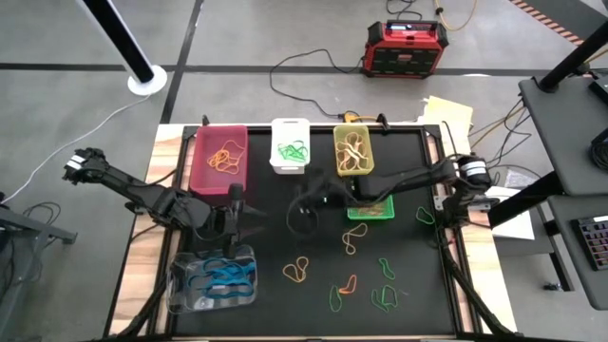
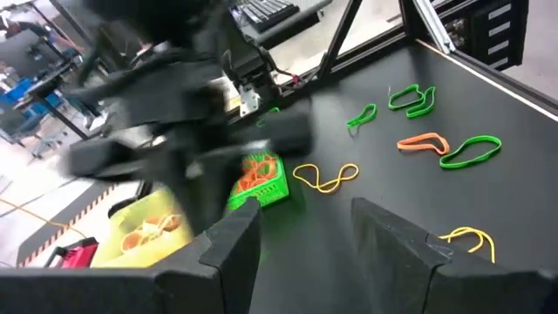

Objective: Sort rubber bands into baskets
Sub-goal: Put the green rubber band into the white bin

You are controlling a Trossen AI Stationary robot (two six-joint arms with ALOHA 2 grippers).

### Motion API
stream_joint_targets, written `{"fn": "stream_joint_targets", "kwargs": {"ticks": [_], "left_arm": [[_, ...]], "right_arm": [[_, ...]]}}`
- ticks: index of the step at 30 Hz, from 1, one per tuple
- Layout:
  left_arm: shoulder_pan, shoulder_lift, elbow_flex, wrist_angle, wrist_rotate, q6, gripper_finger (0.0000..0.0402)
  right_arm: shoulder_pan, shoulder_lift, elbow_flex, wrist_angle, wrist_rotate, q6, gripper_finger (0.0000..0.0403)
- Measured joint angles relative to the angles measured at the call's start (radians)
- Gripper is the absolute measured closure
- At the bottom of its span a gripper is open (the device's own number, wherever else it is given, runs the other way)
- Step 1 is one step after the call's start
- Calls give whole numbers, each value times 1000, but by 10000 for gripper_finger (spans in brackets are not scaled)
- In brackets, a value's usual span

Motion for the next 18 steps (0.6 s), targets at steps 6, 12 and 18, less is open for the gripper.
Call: {"fn": "stream_joint_targets", "kwargs": {"ticks": [6,12,18], "left_arm": [[0,-3,0,3,-4,3,240],[0,-12,0,-3,-8,1,240],[0,-16,0,-13,-9,1,240]], "right_arm": [[-174,76,7,313,-2,-55,394],[-352,178,6,423,-12,171,392],[-412,190,7,409,-91,274,353]]}}
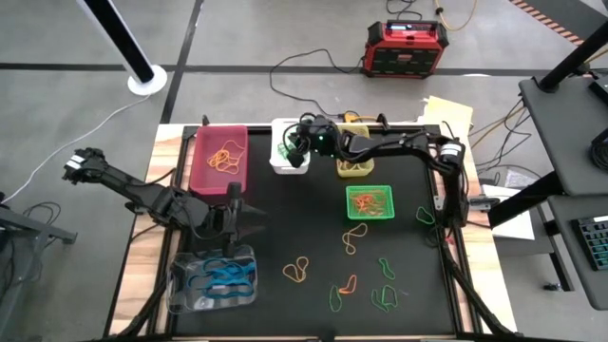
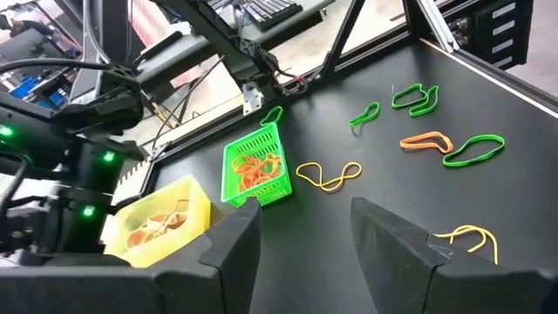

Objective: Sort rubber bands into baskets
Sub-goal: Put the green rubber band into the white bin, then put the yellow rubber band into the pink bin

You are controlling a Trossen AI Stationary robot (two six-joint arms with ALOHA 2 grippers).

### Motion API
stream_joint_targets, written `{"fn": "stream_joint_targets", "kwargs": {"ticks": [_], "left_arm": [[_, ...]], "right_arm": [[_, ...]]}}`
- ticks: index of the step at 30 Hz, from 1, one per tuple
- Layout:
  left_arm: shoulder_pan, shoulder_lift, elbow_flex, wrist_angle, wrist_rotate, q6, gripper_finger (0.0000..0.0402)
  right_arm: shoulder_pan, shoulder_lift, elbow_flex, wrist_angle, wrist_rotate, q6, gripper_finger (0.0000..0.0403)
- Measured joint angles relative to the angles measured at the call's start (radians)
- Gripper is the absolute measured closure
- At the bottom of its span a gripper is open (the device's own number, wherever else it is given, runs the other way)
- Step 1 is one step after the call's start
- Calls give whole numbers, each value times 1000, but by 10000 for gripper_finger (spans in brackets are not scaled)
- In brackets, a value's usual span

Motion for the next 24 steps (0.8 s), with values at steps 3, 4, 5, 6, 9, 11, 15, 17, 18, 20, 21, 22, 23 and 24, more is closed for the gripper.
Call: {"fn": "stream_joint_targets", "kwargs": {"ticks": [3,4,5,6,9,11,15,17,18,20,21,22,23,24], "left_arm": [[0,0,0,0,0,0,240],[0,0,0,-1,0,0,240],[0,0,0,-1,0,0,240],[0,0,0,-1,0,0,240],[0,0,0,-3,-1,-2,240],[0,0,0,-4,-3,-33,240],[3,25,44,-82,-4,-203,240],[4,67,106,-192,52,-249,242],[4,103,134,-226,64,-254,243],[3,180,184,-269,74,-239,246],[4,221,201,-288,86,-215,247],[4,257,216,-296,99,-191,248],[4,292,230,-295,110,-170,248],[4,326,244,-293,114,-158,249]], "right_arm": [[-2,2,0,-8,-3,-6,321],[-2,2,0,-8,-3,-5,311],[-2,1,0,-8,-3,0,301],[-2,0,0,-9,-3,1,291],[-3,-8,0,-31,-4,5,267],[-3,-26,0,-59,-24,7,255],[7,-126,0,-215,-125,15,242],[27,-196,1,-343,-158,19,241],[43,-230,1,-413,-161,18,242],[81,-300,-4,-538,-149,23,247],[104,-335,-14,-581,-133,30,250],[131,-372,-29,-616,-111,37,253],[160,-409,-49,-638,-82,42,257],[192,-444,-72,-647,-52,55,261]]}}
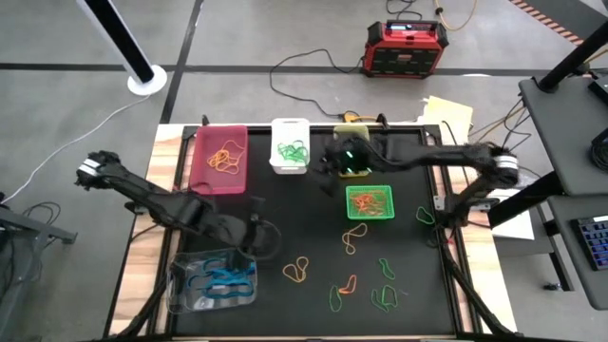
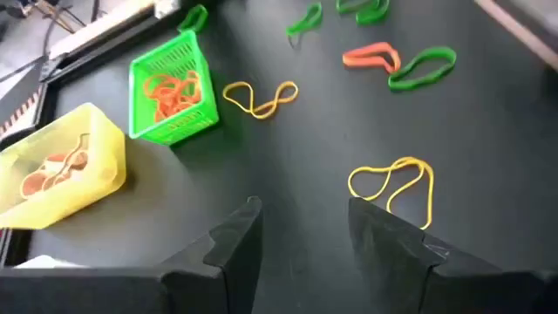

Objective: Sort rubber bands into baskets
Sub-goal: Put the yellow rubber band into the pink bin

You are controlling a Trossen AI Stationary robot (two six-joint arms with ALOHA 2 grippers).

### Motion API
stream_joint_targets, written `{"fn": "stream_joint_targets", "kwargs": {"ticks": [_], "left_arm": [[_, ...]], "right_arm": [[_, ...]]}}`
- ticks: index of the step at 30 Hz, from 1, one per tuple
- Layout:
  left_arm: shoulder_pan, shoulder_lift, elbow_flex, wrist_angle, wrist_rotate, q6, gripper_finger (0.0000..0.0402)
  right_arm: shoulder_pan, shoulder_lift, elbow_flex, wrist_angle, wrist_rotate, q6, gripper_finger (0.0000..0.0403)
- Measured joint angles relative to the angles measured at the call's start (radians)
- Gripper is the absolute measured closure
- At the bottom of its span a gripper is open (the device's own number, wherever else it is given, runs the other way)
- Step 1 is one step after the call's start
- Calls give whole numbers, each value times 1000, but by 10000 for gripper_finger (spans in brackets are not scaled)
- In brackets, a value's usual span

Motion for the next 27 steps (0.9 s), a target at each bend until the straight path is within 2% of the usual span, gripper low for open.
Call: {"fn": "stream_joint_targets", "kwargs": {"ticks": [7,13,19,27], "left_arm": [[5,193,68,6,9,36,249],[6,342,114,15,79,-83,249],[7,487,175,72,159,-142,249],[18,633,230,78,179,-154,249]], "right_arm": [[229,-212,-190,19,213,133,272],[351,-321,-320,142,237,233,253],[400,-328,-364,174,318,257,227],[403,-282,-344,176,323,271,200]]}}
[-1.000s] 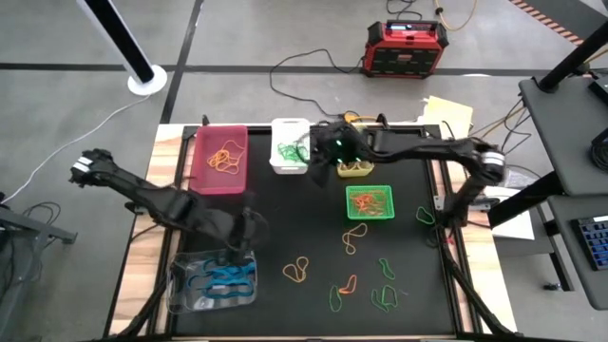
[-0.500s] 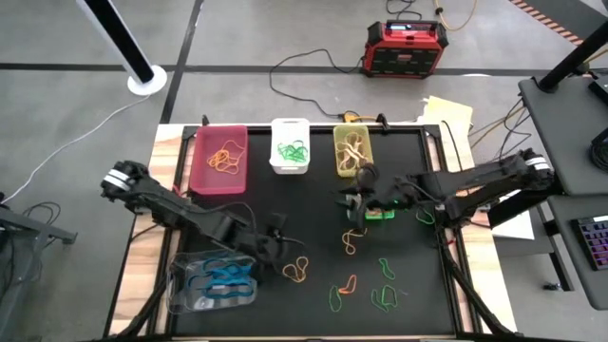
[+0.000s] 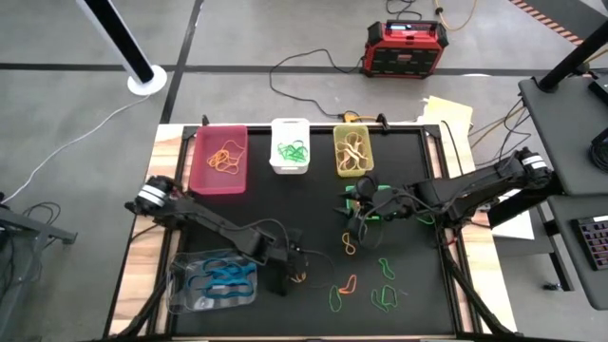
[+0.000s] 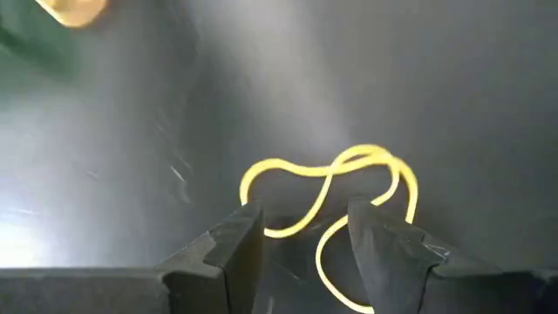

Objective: Sort rubber bands into baskets
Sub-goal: Put the yellow rubber band into the pink bin

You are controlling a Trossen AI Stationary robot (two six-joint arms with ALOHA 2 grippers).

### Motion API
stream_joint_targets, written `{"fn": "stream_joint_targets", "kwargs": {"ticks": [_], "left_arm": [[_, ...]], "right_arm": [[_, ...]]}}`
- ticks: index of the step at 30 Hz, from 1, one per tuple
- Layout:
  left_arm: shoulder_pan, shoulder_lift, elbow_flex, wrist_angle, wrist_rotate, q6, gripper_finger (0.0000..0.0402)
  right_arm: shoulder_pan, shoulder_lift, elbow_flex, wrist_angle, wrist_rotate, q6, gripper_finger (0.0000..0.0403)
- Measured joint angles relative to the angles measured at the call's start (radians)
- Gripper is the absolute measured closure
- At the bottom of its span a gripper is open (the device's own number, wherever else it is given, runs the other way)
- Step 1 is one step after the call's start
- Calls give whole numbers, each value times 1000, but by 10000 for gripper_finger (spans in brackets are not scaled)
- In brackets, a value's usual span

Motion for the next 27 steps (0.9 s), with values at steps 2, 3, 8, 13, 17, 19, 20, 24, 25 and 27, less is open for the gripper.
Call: {"fn": "stream_joint_targets", "kwargs": {"ticks": [2,3,8,13,17,19,20,24,25,27], "left_arm": [[0,29,-1,-4,19,0,249],[0,40,-1,-1,31,0,249],[0,81,-1,16,33,-7,249],[1,107,-4,41,31,0,263],[5,119,-5,43,34,14,328],[7,119,-7,49,39,22,375],[8,119,-8,51,39,25,387],[10,111,-10,59,32,55,398],[10,103,-10,60,30,68,399],[11,81,-12,57,26,98,401]], "right_arm": [[4,1,4,-2,-4,12,197],[8,1,4,-2,-5,17,197],[34,-1,4,-2,-8,52,197],[68,0,0,-2,-7,88,197],[97,0,-1,-2,-1,102,197],[107,0,-1,-2,0,102,197],[111,0,-1,-2,0,102,197],[118,0,-2,-2,0,102,197],[118,0,-3,-3,1,101,197],[118,0,-6,-3,2,90,197]]}}
